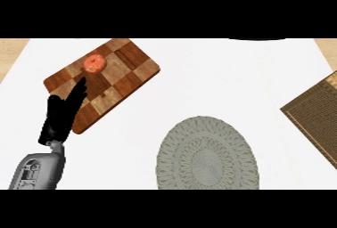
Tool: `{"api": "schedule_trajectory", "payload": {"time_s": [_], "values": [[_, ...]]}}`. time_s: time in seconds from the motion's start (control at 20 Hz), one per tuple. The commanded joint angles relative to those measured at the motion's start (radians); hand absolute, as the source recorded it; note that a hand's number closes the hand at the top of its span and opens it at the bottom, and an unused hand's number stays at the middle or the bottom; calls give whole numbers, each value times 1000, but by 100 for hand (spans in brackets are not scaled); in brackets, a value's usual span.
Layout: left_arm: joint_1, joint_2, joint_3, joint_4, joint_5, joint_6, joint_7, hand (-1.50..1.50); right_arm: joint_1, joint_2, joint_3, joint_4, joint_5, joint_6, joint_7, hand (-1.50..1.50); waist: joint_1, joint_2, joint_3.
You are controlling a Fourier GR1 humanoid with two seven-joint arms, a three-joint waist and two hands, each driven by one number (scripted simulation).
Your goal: Pick the cupcake from the placemat and place it in the basket
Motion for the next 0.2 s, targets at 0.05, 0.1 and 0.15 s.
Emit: {"api": "schedule_trajectory", "payload": {"time_s": [0.05,0.1,0.15], "values": [[-25,8,1,-27,4,-7,52,0,44,-155,-48,219,-8,52,-107,-150,7,4,2],[-24,3,8,14,-2,6,17,0,72,-161,-60,244,-12,49,-169,-150,2,6,3],[16,4,0,-32,9,-12,6,0,54,-228,-85,274,-30,100,-122,-150,12,5,4]]}}
